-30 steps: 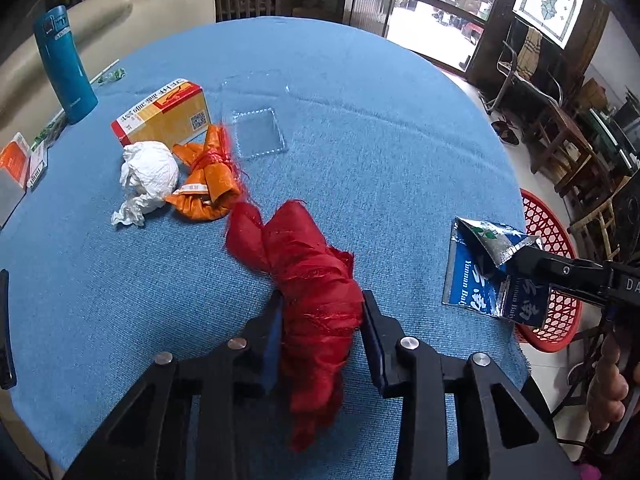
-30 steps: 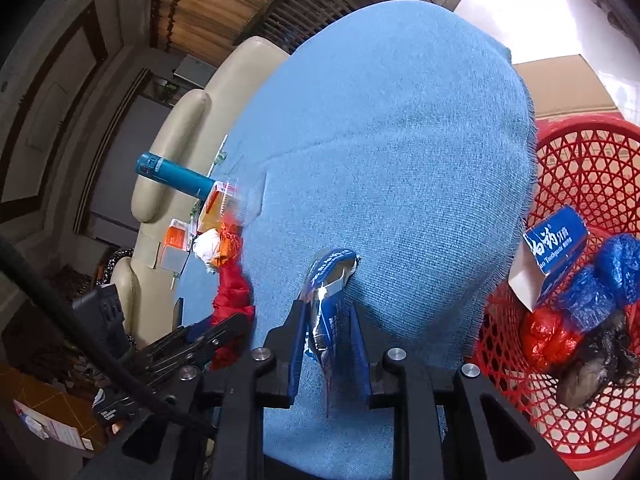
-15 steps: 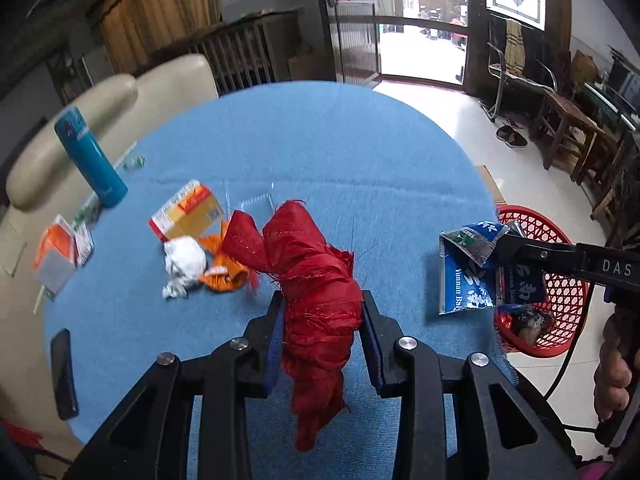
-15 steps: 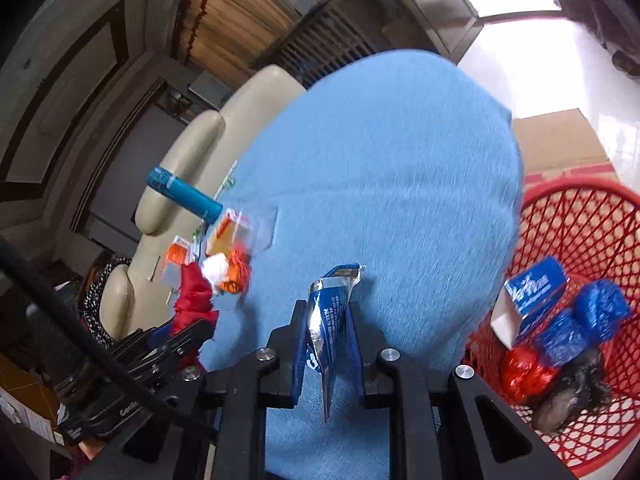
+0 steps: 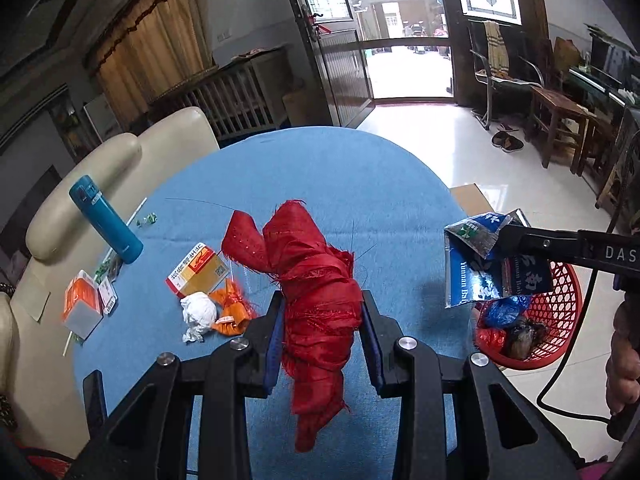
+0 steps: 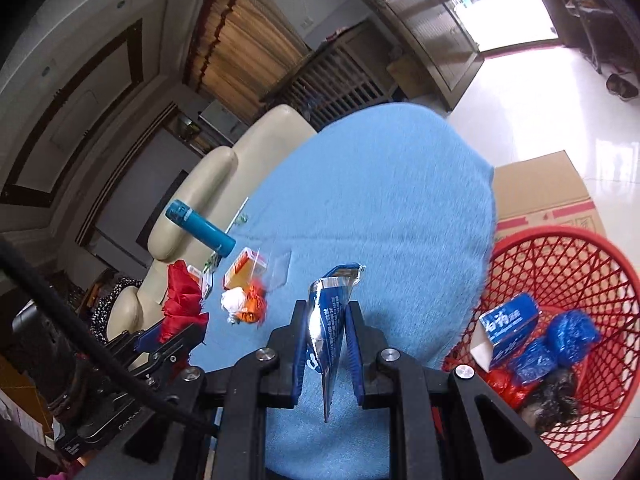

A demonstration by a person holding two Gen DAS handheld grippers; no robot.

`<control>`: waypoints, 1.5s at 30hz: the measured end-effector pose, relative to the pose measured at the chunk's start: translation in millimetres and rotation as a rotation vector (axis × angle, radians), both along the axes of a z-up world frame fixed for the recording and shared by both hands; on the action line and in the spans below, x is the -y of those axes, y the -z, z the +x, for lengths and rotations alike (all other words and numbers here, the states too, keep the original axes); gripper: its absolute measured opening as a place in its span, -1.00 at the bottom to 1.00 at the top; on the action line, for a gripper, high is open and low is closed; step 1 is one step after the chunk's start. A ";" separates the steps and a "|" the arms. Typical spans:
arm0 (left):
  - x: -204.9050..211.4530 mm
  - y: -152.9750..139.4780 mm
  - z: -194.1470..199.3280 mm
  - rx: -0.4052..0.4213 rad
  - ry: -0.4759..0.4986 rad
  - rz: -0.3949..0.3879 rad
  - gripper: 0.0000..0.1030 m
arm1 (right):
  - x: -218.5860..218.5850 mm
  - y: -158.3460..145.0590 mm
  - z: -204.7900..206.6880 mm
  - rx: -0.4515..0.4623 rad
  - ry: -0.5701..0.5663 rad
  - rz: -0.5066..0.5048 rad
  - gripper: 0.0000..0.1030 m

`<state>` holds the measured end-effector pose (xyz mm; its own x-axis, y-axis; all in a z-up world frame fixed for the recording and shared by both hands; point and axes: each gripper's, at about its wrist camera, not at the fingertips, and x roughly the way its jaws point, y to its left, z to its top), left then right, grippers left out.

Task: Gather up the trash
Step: 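Grasp the red mesh with the left tool while the right tool carries the packet toward the wastebasket, then carry the red mesh in the left tool while the right tool carries the packet over the wastebasket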

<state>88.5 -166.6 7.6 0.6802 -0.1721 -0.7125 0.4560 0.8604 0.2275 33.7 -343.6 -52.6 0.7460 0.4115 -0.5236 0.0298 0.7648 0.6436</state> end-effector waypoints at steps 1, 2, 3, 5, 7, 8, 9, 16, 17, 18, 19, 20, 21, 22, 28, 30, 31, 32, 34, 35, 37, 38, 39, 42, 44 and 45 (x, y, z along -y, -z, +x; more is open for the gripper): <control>2.1 -1.5 -1.1 0.007 -0.005 0.006 -0.29 | 1.3 -2.7 -2.1 0.007 0.005 -0.005 -0.61; 3.5 -3.2 -1.8 0.014 -0.005 0.007 -0.29 | 2.6 -5.8 -4.2 0.014 0.009 -0.010 -0.61; 4.2 -4.4 -2.2 0.017 -0.006 0.006 -0.29 | 3.8 -8.9 -6.8 0.020 0.012 -0.016 -0.61; 5.7 -8.7 -3.6 0.026 -0.009 -0.001 -0.29 | 6.2 -15.0 -12.2 0.034 0.018 -0.028 -0.61; 7.1 -12.9 -5.4 0.039 -0.010 -0.002 -0.29 | 6.4 -21.0 -16.7 0.046 0.024 -0.046 -0.61; 7.8 -15.2 -6.4 0.044 -0.010 -0.004 -0.29 | 6.1 -24.3 -19.0 0.054 0.026 -0.058 -0.61; 8.3 -18.1 -7.8 0.050 -0.011 -0.008 -0.29 | 6.2 -27.9 -22.0 0.061 0.029 -0.071 -0.61; 8.5 -37.4 -20.9 0.108 -0.014 -0.028 -0.29 | 10.3 -49.4 -37.5 0.109 0.043 -0.114 -0.61; 8.1 -40.1 -22.5 0.117 -0.013 -0.030 -0.29 | 10.6 -52.1 -38.7 0.114 0.044 -0.119 -0.61; 7.9 -42.9 -23.6 0.124 -0.012 -0.032 -0.29 | 10.2 -54.7 -39.8 0.119 0.046 -0.124 -0.61; 7.9 -45.3 -25.3 0.130 -0.011 -0.036 -0.29 | 10.5 -57.0 -41.3 0.124 0.048 -0.129 -0.61; 7.5 -47.6 -26.8 0.134 -0.009 -0.041 -0.29 | 10.4 -59.8 -43.1 0.129 0.050 -0.135 -0.61; 7.7 -49.7 -28.5 0.141 -0.007 -0.044 -0.29 | 10.6 -61.7 -44.5 0.133 0.051 -0.138 -0.61; 7.6 -51.5 -30.1 0.148 -0.006 -0.046 -0.29 | 10.7 -63.9 -46.1 0.138 0.053 -0.141 -0.61; 6.3 -56.6 -37.1 0.176 0.006 -0.052 -0.29 | 8.8 -76.3 -51.9 0.159 0.065 -0.163 -0.61; 5.6 -57.4 -38.0 0.174 0.011 -0.061 -0.29 | 7.3 -79.2 -53.9 0.166 0.068 -0.172 -0.61; 5.8 -57.5 -39.6 0.175 0.012 -0.062 -0.29 | 6.7 -80.8 -55.0 0.170 0.069 -0.177 -0.61; 5.6 -58.1 -40.1 0.179 0.012 -0.061 -0.29 | 6.2 -81.5 -56.0 0.174 0.071 -0.180 -0.61; 5.4 -58.4 -40.9 0.177 0.013 -0.065 -0.29 | 6.0 -83.5 -57.4 0.179 0.071 -0.181 -0.61; 4.9 -58.4 -41.2 0.174 0.012 -0.070 -0.29 | 6.5 -83.7 -56.9 0.181 0.072 -0.182 -0.61; 3.9 -59.1 -41.3 0.174 0.011 -0.073 -0.29 | 4.9 -85.1 -57.3 0.188 0.074 -0.189 -0.61; 3.9 -59.2 -41.0 0.175 0.011 -0.072 -0.29 | 4.3 -86.1 -58.1 0.191 0.073 -0.192 -0.61; 3.8 -59.1 -41.0 0.173 0.011 -0.074 -0.29 | 3.4 -86.9 -59.0 0.193 0.073 -0.194 -0.61; 2.6 -59.2 -41.2 0.171 0.013 -0.076 -0.29 | 2.6 -87.5 -61.2 0.202 0.074 -0.200 -0.61; 2.4 -58.9 -41.1 0.170 0.012 -0.077 -0.29 | 2.5 -86.9 -63.1 0.206 0.075 -0.202 -0.61; 2.3 -58.6 -40.7 0.166 0.013 -0.078 -0.29 | 2.7 -86.9 -63.6 0.207 0.075 -0.203 -0.61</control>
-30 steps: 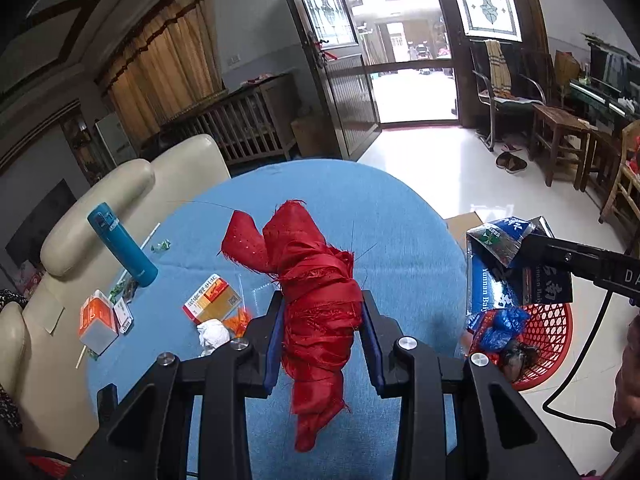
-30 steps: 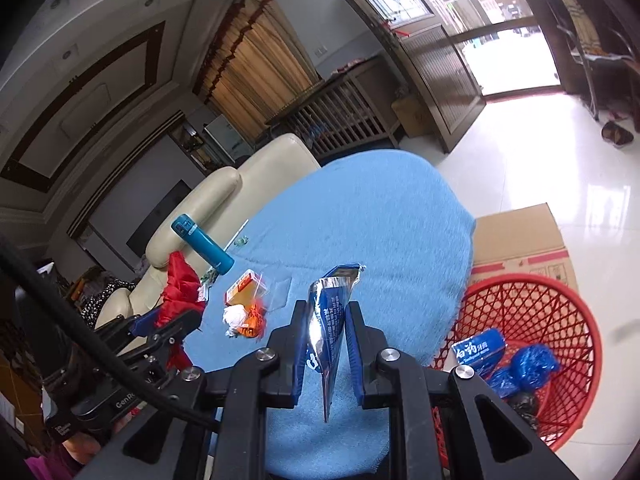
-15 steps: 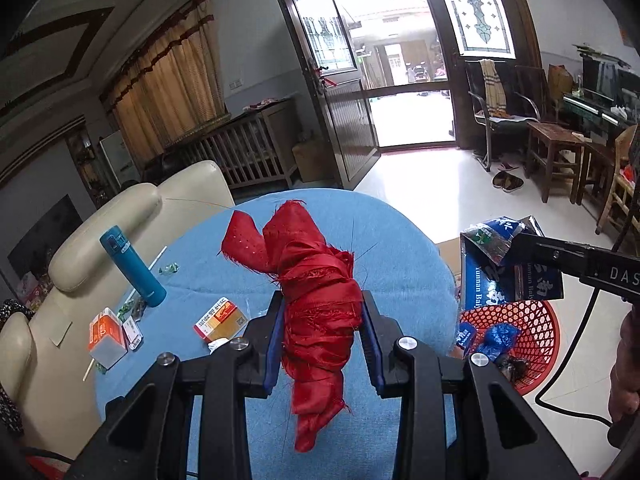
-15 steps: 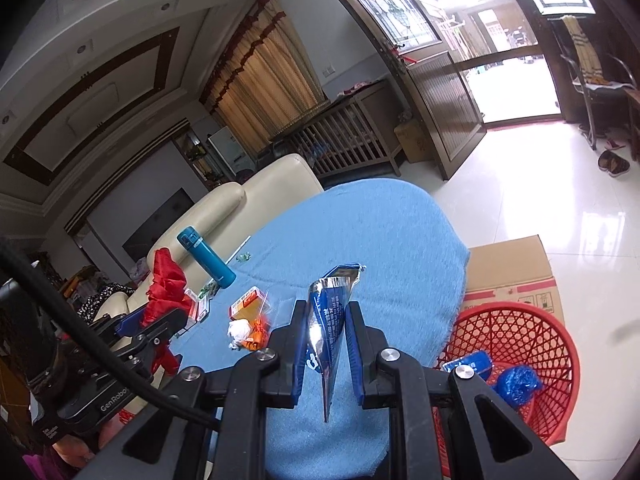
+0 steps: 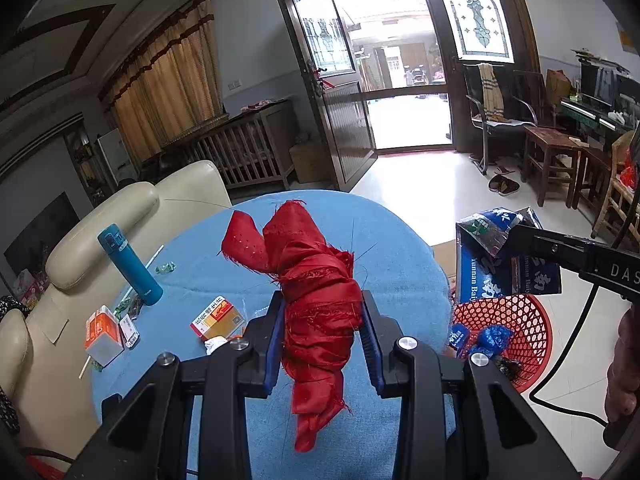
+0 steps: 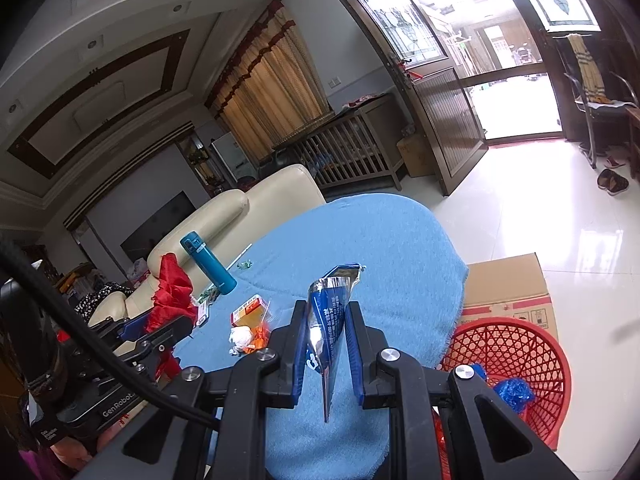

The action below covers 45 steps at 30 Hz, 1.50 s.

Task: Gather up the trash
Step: 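Carry the red mesh in the left tool while the right tool carries the packet over the wastebasket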

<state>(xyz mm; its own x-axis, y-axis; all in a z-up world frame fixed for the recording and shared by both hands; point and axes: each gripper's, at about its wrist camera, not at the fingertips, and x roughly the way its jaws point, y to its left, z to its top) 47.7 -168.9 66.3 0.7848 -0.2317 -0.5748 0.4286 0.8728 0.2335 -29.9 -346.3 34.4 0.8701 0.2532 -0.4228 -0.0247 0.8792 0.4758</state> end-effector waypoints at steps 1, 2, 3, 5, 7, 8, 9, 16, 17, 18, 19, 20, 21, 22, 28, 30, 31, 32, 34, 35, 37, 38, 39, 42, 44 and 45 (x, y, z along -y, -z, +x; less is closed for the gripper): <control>-0.1 0.1 0.7 -0.002 0.000 0.000 -0.29 | 0.0 -0.2 -0.1 0.001 0.000 0.000 -0.61; 0.0 0.4 1.3 -0.004 0.000 0.001 -0.29 | 0.1 -0.3 -1.0 0.001 0.001 0.000 -0.61; 1.0 0.8 1.2 -0.005 0.001 0.003 -0.29 | 0.1 -0.4 -1.0 0.001 0.001 0.000 -0.61; 1.8 1.8 2.0 -0.009 0.004 0.006 -0.29 | 1.5 -0.5 -2.1 0.000 0.003 0.001 -0.61; 2.2 1.9 4.2 -0.012 0.008 0.009 -0.29 | 3.3 -0.2 -3.3 0.000 0.007 0.005 -0.61; 2.9 2.4 4.3 -0.011 0.009 0.012 -0.29 | 3.7 -0.6 -3.6 0.000 0.010 0.005 -0.61; 2.6 2.9 4.8 -0.010 0.010 0.014 -0.29 | 4.4 -0.7 -4.1 0.000 0.012 0.007 -0.61; 6.7 7.0 6.0 -0.016 0.022 0.024 -0.29 | 9.1 -1.6 -6.6 0.000 0.025 0.017 -0.61; 6.4 8.1 5.7 -0.017 0.024 0.025 -0.29 | 10.2 -1.1 -6.8 0.001 0.028 0.018 -0.61; 6.7 8.5 6.5 -0.017 0.026 0.028 -0.29 | 11.2 -1.3 -7.7 0.001 0.030 0.020 -0.61; 7.6 9.3 6.9 -0.018 0.027 0.032 -0.29 | 12.3 -1.3 -7.9 0.000 0.031 0.023 -0.61; 7.6 9.9 7.4 -0.019 0.029 0.034 -0.29 | 13.6 -0.9 -8.2 0.000 0.033 0.024 -0.61; 8.2 10.5 8.0 -0.023 0.032 0.036 -0.29 | 14.3 -0.7 -8.4 0.000 0.035 0.023 -0.61; 8.6 11.1 8.6 -0.024 0.034 0.037 -0.29 | 15.2 -0.4 -8.8 -0.001 0.037 0.025 -0.61; 13.7 15.0 9.4 -0.029 0.045 0.055 -0.29 | 21.4 2.2 -8.6 -0.003 0.046 0.040 -0.61; 15.9 15.9 9.9 -0.030 0.048 0.061 -0.29 | 23.7 3.4 -9.5 -0.003 0.051 0.043 -0.61; 16.5 16.5 10.6 -0.031 0.049 0.064 -0.29 | 24.5 3.7 -10.1 -0.003 0.053 0.044 -0.61; 16.7 17.1 11.2 -0.033 0.052 0.066 -0.29 | 26.4 4.7 -10.6 -0.003 0.055 0.049 -0.61; 19.2 17.9 12.0 -0.036 0.055 0.072 -0.29 | 29.1 5.7 -11.0 -0.002 0.059 0.052 -0.61; 20.2 17.9 12.6 -0.035 0.057 0.076 -0.29 | 30.3 6.2 -12.2 -0.001 0.063 0.053 -0.61; 23.3 18.8 12.6 -0.035 0.062 0.085 -0.29 | 34.3 7.4 -13.0 -0.002 0.068 0.061 -0.61; 24.4 19.6 12.6 -0.037 0.063 0.086 -0.29 | 37.2 8.3 -13.3 -0.002 0.073 0.066 -0.61; 25.2 19.8 12.8 -0.037 0.066 0.088 -0.29 | 39.2 9.1 -14.1 -0.002 0.076 0.068 -0.61; 29.3 21.6 12.8 -0.033 0.074 0.099 -0.29 | 44.9 11.2 -14.9 -0.002 0.086 0.078 -0.61; 31.9 22.1 13.0 -0.036 0.082 0.103 -0.29 | 48.6 12.5 -16.0 -0.003 0.093 0.082 -0.61; 33.5 22.2 12.9 -0.036 0.085 0.106 -0.29 | 50.7 13.2 -16.9 -0.002 0.095 0.086 -0.61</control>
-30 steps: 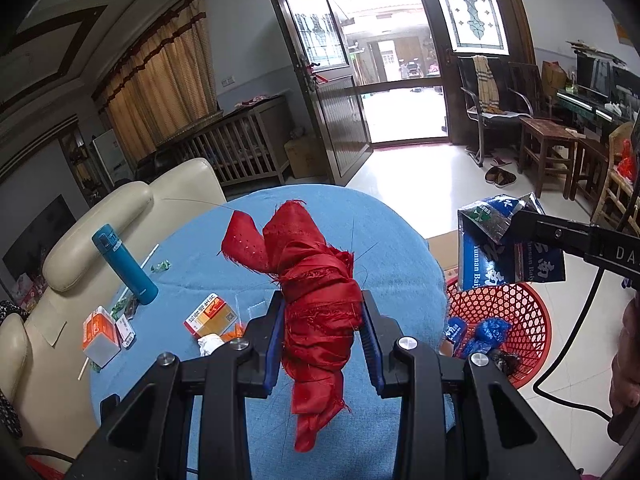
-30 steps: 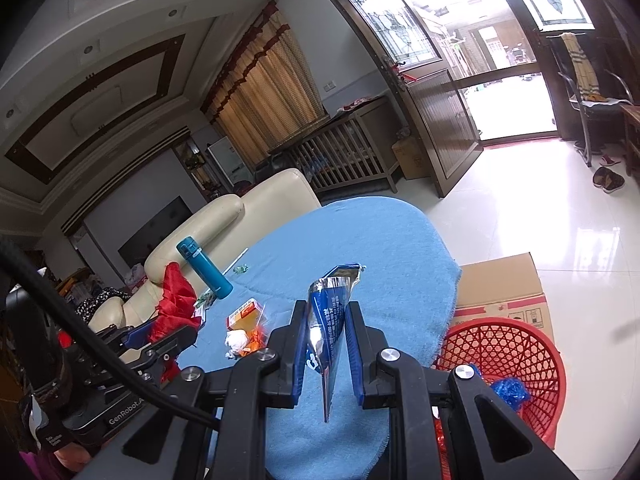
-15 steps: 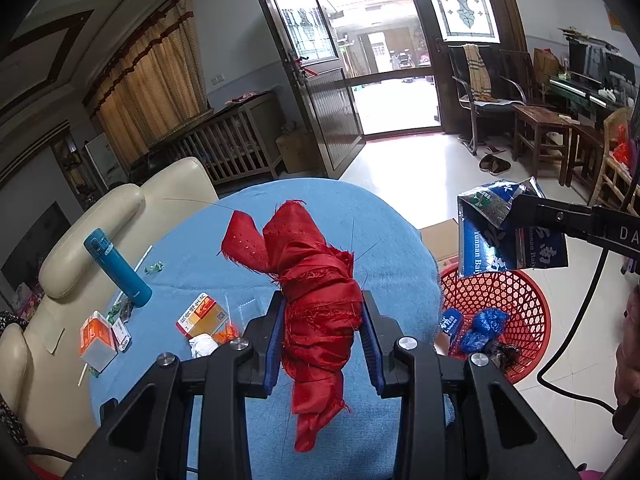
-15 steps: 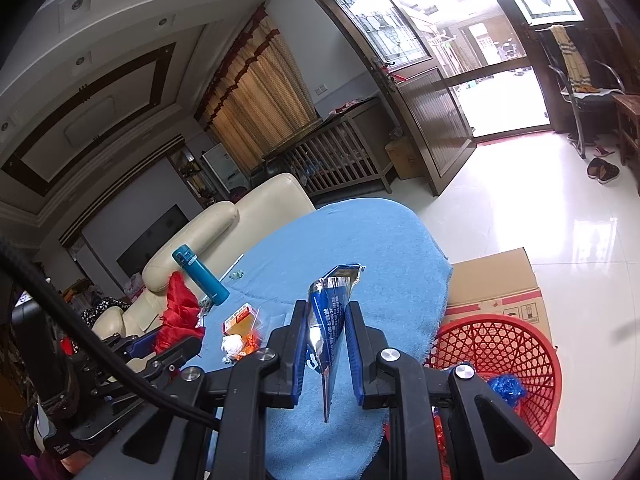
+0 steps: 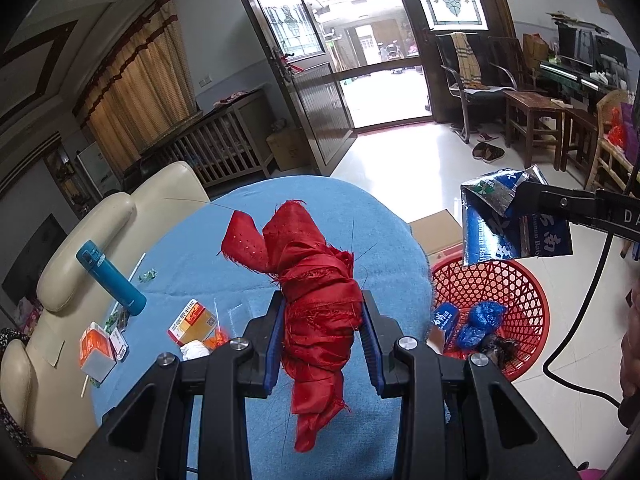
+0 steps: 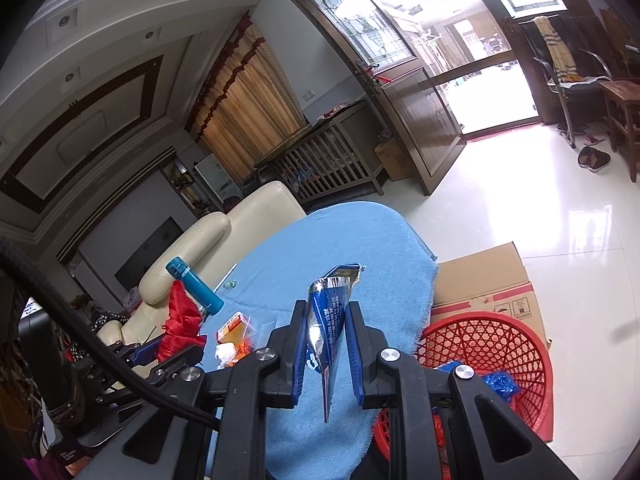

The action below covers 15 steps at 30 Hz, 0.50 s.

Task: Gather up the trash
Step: 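Carry the red mesh in the left tool while the right tool carries the packet over the wastebasket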

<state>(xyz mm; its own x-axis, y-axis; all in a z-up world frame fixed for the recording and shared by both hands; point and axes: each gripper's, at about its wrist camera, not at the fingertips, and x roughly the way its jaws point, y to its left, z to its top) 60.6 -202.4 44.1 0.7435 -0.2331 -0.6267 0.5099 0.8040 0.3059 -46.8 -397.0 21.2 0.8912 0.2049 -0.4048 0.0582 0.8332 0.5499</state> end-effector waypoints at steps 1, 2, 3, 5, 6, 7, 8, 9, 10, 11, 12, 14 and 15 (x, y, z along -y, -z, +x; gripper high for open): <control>1.9 0.5 -0.4 0.002 0.003 0.003 -0.29 | 2.0 0.4 -0.5 0.000 0.002 0.003 -0.61; 3.1 0.9 -0.5 0.004 0.007 0.007 -0.29 | 3.8 0.5 -2.6 0.000 0.007 0.005 -0.61; 5.9 0.6 -1.7 0.004 0.009 0.010 -0.29 | 6.2 0.7 -3.5 0.000 0.010 0.007 -0.61; 9.5 0.2 -2.1 0.004 0.017 0.014 -0.29 | 10.6 1.2 -5.0 0.002 0.018 0.016 -0.61; 11.4 0.1 -2.8 0.006 0.020 0.017 -0.29 | 12.8 1.1 -5.8 0.004 0.023 0.020 -0.61; 13.7 -0.3 -3.4 0.009 0.023 0.021 -0.29 | 14.7 1.1 -6.6 0.006 0.027 0.022 -0.61; 15.2 0.9 -4.7 0.011 0.026 0.023 -0.29 | 17.2 0.8 -7.6 0.008 0.032 0.024 -0.61; 16.8 0.8 -5.2 0.011 0.030 0.025 -0.29 | 18.6 0.6 -8.8 0.011 0.035 0.027 -0.61; 18.0 1.0 -5.5 0.011 0.034 0.027 -0.29 | 20.3 0.3 -9.5 0.013 0.038 0.030 -0.61; 19.7 1.2 -6.6 0.011 0.037 0.029 -0.29 | 22.6 0.5 -10.6 0.014 0.043 0.033 -0.61; 21.5 1.7 -7.3 0.012 0.041 0.033 -0.29 | 24.2 0.3 -11.1 0.015 0.046 0.035 -0.61; 25.7 2.5 -8.9 0.016 0.045 0.040 -0.29 | 28.2 0.6 -12.7 0.017 0.054 0.043 -0.61; 27.7 2.9 -9.4 0.014 0.049 0.042 -0.29 | 30.3 0.9 -13.5 0.018 0.058 0.047 -0.61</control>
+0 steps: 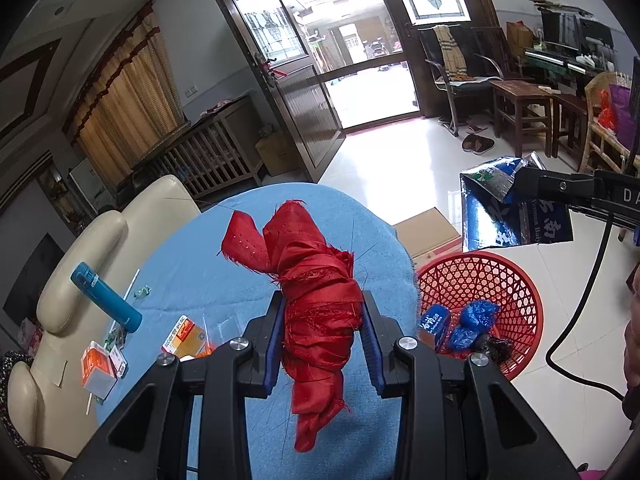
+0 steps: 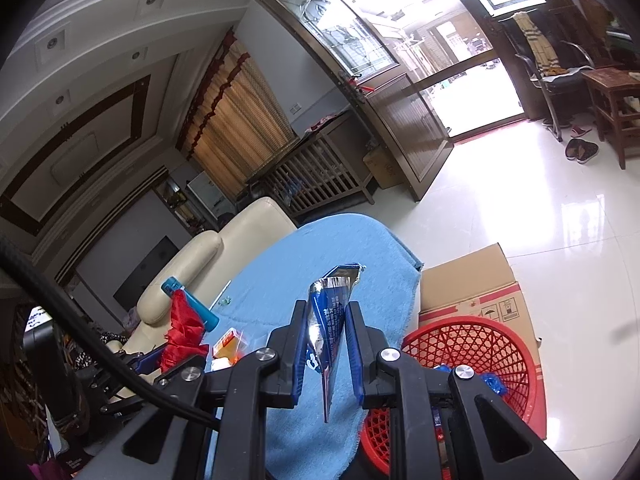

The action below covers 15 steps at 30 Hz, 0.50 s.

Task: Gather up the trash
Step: 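Carry the red mesh in the left tool while the right tool carries the packet over the wastebasket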

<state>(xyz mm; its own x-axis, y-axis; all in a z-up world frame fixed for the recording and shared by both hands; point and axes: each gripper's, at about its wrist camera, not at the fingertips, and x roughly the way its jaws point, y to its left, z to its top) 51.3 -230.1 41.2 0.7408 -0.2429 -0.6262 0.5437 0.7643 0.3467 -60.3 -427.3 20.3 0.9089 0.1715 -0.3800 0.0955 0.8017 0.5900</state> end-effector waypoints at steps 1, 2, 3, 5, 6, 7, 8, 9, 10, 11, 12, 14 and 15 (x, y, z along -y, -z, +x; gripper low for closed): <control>1.5 0.4 -0.4 -0.002 0.004 0.002 -0.29 | 1.6 0.3 -0.6 0.001 0.003 0.003 -0.61; 3.8 0.6 -1.2 -0.002 0.006 0.003 -0.28 | 3.1 0.5 -1.2 0.002 0.007 0.005 -0.61; 6.6 0.5 -1.8 -0.002 0.008 0.006 -0.28 | 4.8 0.7 -1.6 0.003 0.010 0.007 -0.61; 8.8 0.8 -1.5 -0.004 0.013 0.008 -0.28 | 7.5 1.4 -2.7 0.004 0.015 0.011 -0.61; 10.7 1.1 -1.4 -0.009 0.016 0.007 -0.28 | 9.0 1.6 -3.2 0.003 0.018 0.013 -0.61; 12.3 1.4 -1.0 -0.012 0.019 0.007 -0.28 | 10.6 1.6 -3.9 0.003 0.020 0.014 -0.61; 14.0 1.9 -0.4 -0.013 0.022 0.008 -0.28 | 12.0 1.7 -4.6 0.004 0.022 0.018 -0.61; 15.8 2.6 -0.1 -0.014 0.025 0.009 -0.28 | 13.1 1.9 -5.1 0.003 0.025 0.020 -0.61; 17.7 3.3 -0.5 -0.017 0.029 0.010 -0.28 | 14.2 1.8 -5.4 0.003 0.027 0.021 -0.61; 19.0 3.8 -0.3 -0.022 0.033 0.010 -0.28 | 15.6 2.0 -5.8 0.002 0.030 0.022 -0.61; 21.2 3.9 -0.1 -0.026 0.037 0.010 -0.28 | 17.0 2.3 -6.3 0.002 0.033 0.024 -0.61; 24.5 5.2 0.9 -0.033 0.044 0.010 -0.28 | 19.4 3.0 -7.3 0.000 0.039 0.030 -0.61; 25.8 5.9 1.2 -0.038 0.046 0.010 -0.28 | 20.6 3.4 -7.5 -0.002 0.042 0.031 -0.61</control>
<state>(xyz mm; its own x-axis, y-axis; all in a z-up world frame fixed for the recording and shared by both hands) 52.5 -256.0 35.2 0.7047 -0.2697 -0.6563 0.5912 0.7346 0.3330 -67.8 -447.9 16.8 0.9148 0.1453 -0.3769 0.1295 0.7784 0.6143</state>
